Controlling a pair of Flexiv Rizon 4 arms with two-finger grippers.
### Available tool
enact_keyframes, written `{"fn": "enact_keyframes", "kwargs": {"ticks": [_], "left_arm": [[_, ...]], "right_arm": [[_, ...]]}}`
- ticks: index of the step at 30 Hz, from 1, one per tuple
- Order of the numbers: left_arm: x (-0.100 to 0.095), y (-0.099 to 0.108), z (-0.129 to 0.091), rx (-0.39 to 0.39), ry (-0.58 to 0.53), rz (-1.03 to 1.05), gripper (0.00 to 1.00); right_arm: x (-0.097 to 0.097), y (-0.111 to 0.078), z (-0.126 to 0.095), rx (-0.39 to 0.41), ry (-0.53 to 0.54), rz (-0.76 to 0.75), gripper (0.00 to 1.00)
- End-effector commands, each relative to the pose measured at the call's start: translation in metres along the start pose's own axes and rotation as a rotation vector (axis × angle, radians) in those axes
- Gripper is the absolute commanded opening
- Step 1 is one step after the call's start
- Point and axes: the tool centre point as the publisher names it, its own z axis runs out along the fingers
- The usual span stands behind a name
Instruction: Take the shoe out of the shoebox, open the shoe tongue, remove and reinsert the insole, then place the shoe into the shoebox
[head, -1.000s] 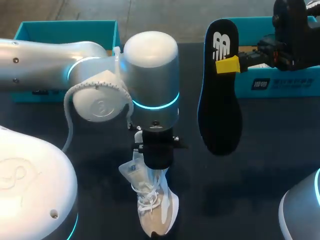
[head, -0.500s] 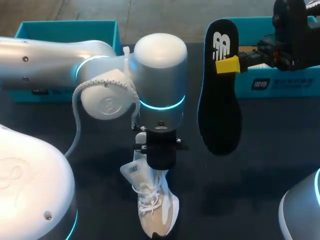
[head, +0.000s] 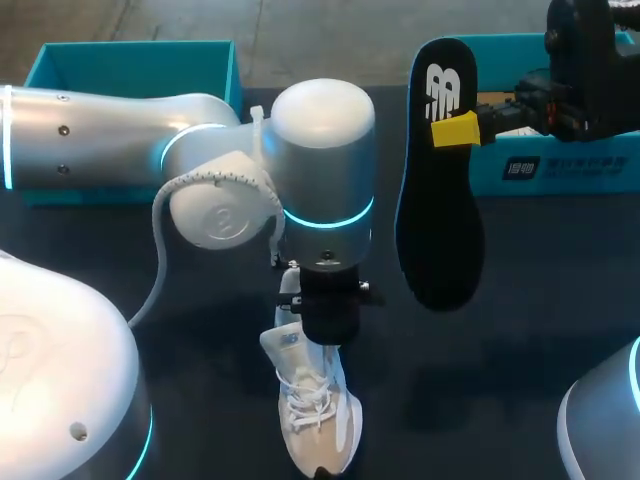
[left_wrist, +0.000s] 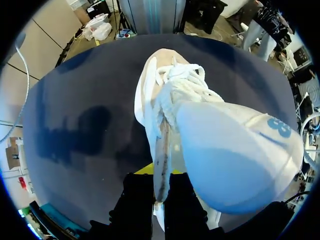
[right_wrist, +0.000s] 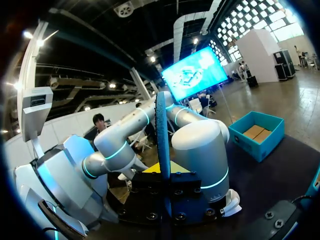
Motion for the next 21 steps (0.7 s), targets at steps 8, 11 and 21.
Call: {"fn": "enact_keyframes", "kwargs": {"ticks": [8,11,21], "left_arm": [[0.0018,-0.0006,0.0078,-0.006,-0.059,0.02,0.0],[0.0,0.0,0.0091,-0.007,-0.067,0.022,0.0],[-0.005,-0.0011,0.0116,-0.016,-0.094,0.05,0.0]], "right_arm": [[-0.0017,0.001,0.0019,0.003,0.001,0.002,0.0],[-0.0017,0.001,0.0019,0.003,0.001,0.002,0.0],[-0.0017,0.001,0.0019,0.003,0.001,0.002,0.0]]}}
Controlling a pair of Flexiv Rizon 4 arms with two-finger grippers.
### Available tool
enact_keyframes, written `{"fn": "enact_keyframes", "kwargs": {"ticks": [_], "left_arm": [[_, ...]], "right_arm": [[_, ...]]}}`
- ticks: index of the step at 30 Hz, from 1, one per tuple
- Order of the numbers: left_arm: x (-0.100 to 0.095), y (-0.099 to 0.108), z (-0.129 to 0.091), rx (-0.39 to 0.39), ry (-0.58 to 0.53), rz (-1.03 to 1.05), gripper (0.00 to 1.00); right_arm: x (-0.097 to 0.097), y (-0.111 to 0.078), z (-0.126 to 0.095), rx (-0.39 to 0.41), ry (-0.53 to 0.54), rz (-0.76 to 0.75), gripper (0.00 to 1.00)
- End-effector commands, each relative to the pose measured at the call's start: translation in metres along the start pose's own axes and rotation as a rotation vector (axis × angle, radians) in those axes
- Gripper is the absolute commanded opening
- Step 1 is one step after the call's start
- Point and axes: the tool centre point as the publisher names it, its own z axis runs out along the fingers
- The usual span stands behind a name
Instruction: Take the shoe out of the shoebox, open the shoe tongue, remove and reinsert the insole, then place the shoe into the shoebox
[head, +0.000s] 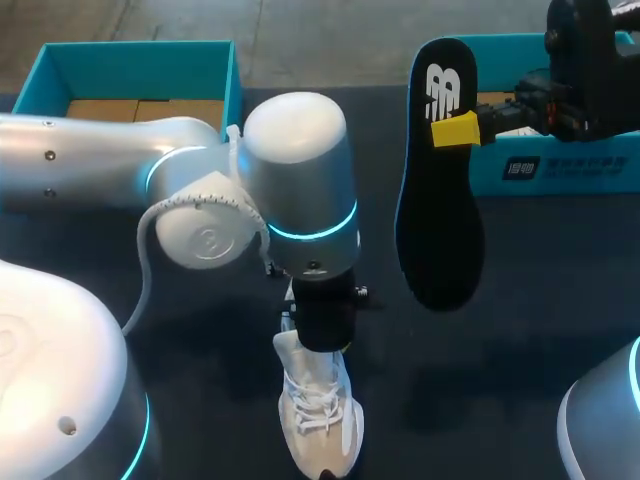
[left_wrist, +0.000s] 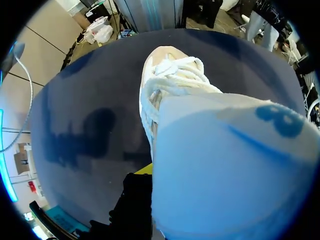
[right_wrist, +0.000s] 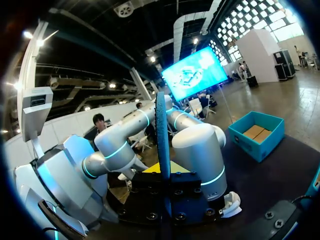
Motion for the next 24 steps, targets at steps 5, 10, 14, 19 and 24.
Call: {"fn": "enact_keyframes", "kwargs": {"ticks": [5,10,14,19,24], "left_arm": [[0.001,-0.001,0.002,0.002,-0.024,0.016,0.0],[-0.001,-0.002,0.002,-0.004,-0.037,0.036,0.0],[-0.001,-0.002,0.002,-0.005,-0.042,0.034,0.0],[-0.002,-0.002,0.003,-0.009,-0.063,0.031,0.33],[-0.001,0.001,-0.01,-0.022,-0.11,0.025,0.72]], "right_arm": [[-0.002,0.001,0.002,0.003,0.001,0.002,0.0],[-0.002,0.001,0.002,0.003,0.001,0.002,0.0],[-0.002,0.001,0.002,0.003,0.001,0.002,0.0],[-0.002,0.001,0.002,0.003,0.001,0.002,0.0],[-0.002,0.001,0.002,0.003,0.001,0.002,0.0]]}}
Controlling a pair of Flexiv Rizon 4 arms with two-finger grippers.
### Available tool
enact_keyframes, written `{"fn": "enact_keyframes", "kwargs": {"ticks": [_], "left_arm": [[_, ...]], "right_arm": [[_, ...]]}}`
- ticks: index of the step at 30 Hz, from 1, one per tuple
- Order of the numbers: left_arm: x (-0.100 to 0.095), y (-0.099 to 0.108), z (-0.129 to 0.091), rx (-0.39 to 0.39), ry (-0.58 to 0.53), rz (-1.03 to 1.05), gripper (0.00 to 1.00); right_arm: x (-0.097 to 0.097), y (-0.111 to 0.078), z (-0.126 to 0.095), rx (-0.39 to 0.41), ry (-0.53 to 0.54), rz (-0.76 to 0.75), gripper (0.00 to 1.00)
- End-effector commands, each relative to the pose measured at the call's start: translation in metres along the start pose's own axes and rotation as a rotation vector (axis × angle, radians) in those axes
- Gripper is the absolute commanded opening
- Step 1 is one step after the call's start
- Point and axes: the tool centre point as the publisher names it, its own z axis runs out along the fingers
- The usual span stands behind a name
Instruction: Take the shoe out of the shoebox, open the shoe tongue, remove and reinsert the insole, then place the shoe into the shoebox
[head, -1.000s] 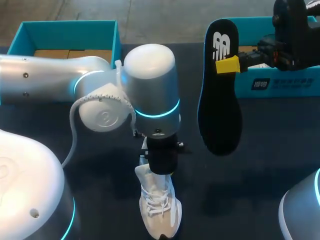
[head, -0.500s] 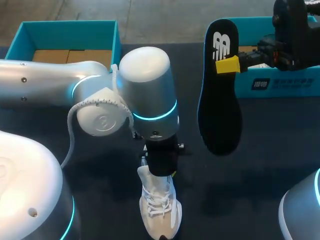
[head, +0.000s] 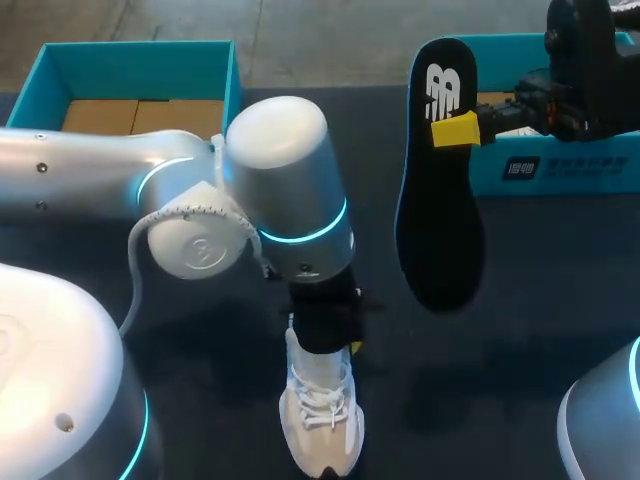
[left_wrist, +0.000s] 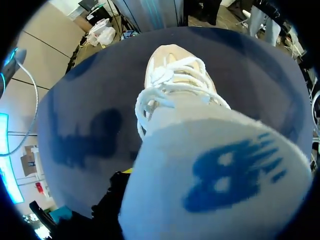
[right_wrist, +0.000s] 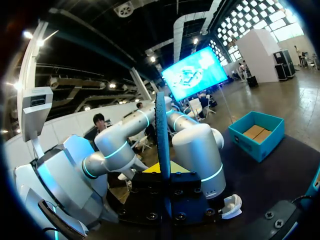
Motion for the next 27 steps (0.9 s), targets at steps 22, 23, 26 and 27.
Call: {"fn": "enact_keyframes", "kwargs": {"ticks": [22,23,26,27], "left_arm": [[0.006,0.034,-0.129,-0.17,-0.523,-0.135,1.0],[0.007,0.036,-0.136,-0.178,-0.555,-0.141,1.0],[0.01,0.042,-0.155,-0.186,-0.648,-0.162,1.0],[0.011,0.044,-0.16,-0.196,-0.676,-0.167,1.0]], "right_arm": [[-0.002,0.001,0.002,0.003,0.001,0.002,0.0],[-0.002,0.001,0.002,0.003,0.001,0.002,0.0],[-0.002,0.001,0.002,0.003,0.001,0.002,0.0],[-0.002,0.001,0.002,0.003,0.001,0.002,0.0]]}}
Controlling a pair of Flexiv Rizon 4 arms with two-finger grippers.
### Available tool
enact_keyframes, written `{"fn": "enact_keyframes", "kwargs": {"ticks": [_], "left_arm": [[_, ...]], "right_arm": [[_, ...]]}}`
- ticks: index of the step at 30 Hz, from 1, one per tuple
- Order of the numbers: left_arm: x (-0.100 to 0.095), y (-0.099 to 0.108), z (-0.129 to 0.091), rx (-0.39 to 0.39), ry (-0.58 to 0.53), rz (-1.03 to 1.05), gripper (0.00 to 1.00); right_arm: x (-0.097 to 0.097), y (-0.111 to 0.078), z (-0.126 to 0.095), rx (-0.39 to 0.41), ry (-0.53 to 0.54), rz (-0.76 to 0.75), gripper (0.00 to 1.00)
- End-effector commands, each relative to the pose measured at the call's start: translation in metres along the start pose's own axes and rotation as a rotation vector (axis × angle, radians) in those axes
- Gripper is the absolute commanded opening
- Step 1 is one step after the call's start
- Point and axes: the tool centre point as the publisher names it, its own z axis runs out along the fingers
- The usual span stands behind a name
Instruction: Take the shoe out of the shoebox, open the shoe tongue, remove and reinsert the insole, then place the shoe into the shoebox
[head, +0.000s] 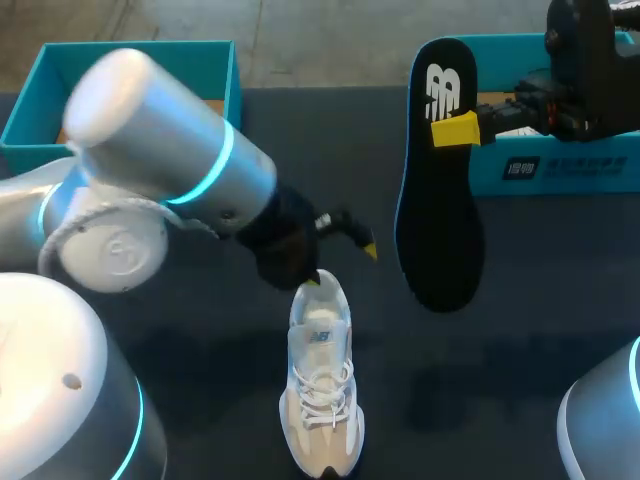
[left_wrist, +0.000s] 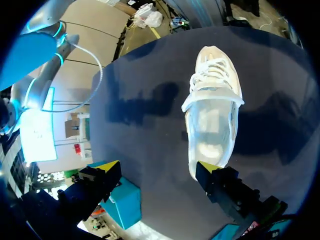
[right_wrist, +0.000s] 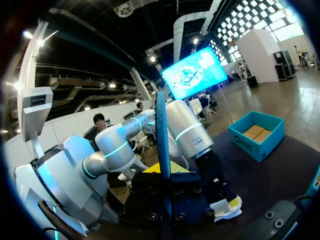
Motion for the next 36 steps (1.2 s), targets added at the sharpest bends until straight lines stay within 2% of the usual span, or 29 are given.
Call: {"fn": "enact_keyframes", "kwargs": {"ticks": [1,4,17,27,36], "left_arm": [[0.009,0.004,-0.048,-0.002,-0.252,-0.014,1.0],[0.008,0.009,-0.062,0.001,-0.329,-0.013,1.0],[0.004,0.022,-0.097,0.062,-0.591,0.028,1.0],[-0.005,0.032,-0.109,0.081,-0.683,0.038,1.0],[-0.005,0.032,-0.109,0.081,-0.683,0.038,1.0]], "right_arm": [[-0.002,0.001,0.002,0.003,0.001,0.002,0.0],[-0.002,0.001,0.002,0.003,0.001,0.002,0.0],[-0.002,0.001,0.002,0.003,0.001,0.002,0.0],[-0.002,0.001,0.002,0.003,0.001,0.002,0.0],[-0.002,0.001,0.002,0.003,0.001,0.002,0.0]]}}
